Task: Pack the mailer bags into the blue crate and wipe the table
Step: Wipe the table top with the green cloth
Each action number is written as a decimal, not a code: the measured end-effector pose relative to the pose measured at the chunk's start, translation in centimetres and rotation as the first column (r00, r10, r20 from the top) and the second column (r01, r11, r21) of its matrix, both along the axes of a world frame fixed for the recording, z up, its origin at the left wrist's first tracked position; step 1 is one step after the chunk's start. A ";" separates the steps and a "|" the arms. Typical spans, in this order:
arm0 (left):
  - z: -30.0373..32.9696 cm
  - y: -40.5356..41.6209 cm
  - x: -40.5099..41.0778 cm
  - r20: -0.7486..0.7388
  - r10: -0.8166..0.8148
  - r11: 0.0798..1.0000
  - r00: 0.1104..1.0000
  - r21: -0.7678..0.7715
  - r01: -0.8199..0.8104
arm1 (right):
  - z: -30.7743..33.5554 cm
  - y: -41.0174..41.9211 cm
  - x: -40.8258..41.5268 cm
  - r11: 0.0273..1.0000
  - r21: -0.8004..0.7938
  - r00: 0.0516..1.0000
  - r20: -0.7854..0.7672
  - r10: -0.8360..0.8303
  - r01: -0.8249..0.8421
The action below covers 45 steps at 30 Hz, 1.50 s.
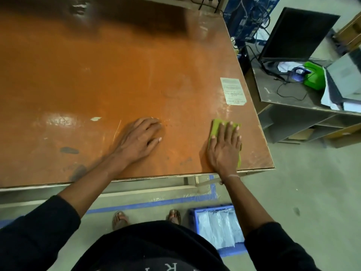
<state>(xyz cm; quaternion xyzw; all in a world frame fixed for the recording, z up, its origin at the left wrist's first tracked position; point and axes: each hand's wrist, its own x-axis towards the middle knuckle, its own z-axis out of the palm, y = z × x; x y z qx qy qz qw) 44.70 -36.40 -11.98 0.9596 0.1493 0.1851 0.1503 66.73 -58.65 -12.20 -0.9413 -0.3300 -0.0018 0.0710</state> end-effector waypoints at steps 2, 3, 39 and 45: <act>0.7 2.1 0.2 -0.031 0.068 0.998 0.997 0.000 -0.068 | -0.1 1.7 -1.9 0.993 -0.008 0.993 0.002 0.118 -0.118; 1.0 3.1 0.3 -0.049 0.102 0.995 0.994 0.002 -0.103 | 0.0 2.8 -2.5 0.978 -0.012 0.978 0.001 0.209 -0.209; 0.3 7.0 0.6 -0.133 0.223 0.972 0.966 -0.042 -0.230 | 1.1 15.7 5.6 0.819 -0.061 0.821 -0.045 0.569 -0.570; 0.6 7.2 1.1 -0.178 0.219 0.975 0.959 -0.001 -0.223 | 1.1 17.8 8.7 0.996 -0.063 0.998 -0.012 0.062 -0.063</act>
